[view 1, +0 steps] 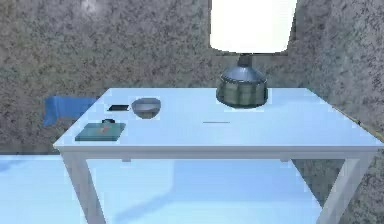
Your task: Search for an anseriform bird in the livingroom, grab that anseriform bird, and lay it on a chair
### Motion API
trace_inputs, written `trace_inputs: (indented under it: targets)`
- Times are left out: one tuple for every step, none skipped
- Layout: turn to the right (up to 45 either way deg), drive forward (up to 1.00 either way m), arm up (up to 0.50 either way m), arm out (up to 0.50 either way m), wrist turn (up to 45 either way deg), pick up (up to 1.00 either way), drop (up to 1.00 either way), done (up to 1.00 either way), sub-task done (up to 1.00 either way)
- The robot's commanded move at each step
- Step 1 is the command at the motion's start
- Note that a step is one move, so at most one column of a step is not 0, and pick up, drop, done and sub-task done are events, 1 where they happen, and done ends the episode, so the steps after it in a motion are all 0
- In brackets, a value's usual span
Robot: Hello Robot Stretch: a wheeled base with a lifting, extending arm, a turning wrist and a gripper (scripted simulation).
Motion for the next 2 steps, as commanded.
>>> trace_inputs:
  targets:
    - [-45.0,0.00,0.00,0.00,0.0,0.00,0.00,0.00,0.00]
    - [-36.0,0.00,0.00,0.00,0.0,0.00,0.00,0.00,0.00]
